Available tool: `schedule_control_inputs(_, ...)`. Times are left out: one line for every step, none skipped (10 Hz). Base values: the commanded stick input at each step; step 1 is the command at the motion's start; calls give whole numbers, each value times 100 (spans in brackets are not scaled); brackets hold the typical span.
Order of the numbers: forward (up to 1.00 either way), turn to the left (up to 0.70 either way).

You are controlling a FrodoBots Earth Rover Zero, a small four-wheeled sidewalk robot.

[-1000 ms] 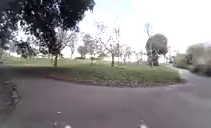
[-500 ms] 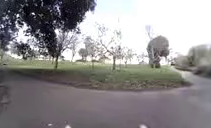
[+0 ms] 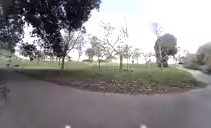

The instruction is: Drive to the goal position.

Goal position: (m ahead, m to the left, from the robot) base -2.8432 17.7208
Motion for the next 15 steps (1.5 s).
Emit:
schedule_control_inputs(70,36)
schedule_control_inputs(70,36)
schedule_control_inputs(70,36)
schedule_control_inputs(70,36)
schedule_control_inputs(70,36)
schedule_control_inputs(70,36)
schedule_control_inputs(70,36)
schedule_control_inputs(70,36)
schedule_control_inputs(70,36)
schedule_control_inputs(70,36)
schedule_control_inputs(70,36)
schedule_control_inputs(70,36)
schedule_control_inputs(70,36)
schedule_control_inputs(70,36)
schedule_control_inputs(70,36)
